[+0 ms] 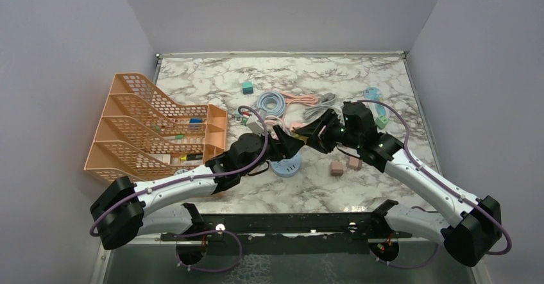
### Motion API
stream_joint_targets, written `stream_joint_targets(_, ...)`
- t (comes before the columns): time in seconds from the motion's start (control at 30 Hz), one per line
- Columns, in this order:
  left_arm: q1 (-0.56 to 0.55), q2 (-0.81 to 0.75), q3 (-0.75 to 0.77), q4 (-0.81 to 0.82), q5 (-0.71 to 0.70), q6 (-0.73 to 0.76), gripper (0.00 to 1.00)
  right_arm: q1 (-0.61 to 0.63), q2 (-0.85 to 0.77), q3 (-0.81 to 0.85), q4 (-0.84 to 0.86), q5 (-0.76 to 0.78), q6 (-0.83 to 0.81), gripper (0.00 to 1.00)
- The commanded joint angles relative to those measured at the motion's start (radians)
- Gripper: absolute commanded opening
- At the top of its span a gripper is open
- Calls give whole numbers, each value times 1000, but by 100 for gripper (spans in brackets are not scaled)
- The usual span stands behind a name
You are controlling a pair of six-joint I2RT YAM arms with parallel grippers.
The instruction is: Insert the plug
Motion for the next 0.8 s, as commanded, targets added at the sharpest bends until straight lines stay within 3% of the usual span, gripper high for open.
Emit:
stream_joint_targets(0.0, -36, 9, 29, 72, -138, -23, 67, -5, -17, -5, 56, -8, 66, 41)
stream_joint_targets(0.1, -42, 9, 32, 78, -181, -23, 58, -6, -12, -6, 65, -23, 69, 42)
stream_joint_targets(0.27, -44, -4, 26, 90, -222, -27, 52, -5, -6, -12, 70, -36, 60, 43)
stream_joint_targets(0.53, -44, 13, 34, 120, -212, -14, 66, -6, 18, -11, 87, -58, 38, 45)
stream_joint_targets(0.67, -44, 14, 31, 163, -225, 11, 68, -5, 29, -9, 92, -65, 32, 46)
stream_joint_targets(0.77, -44, 22, 40, 165, -243, 6, 54, -5, 31, -12, 108, -77, 30, 47)
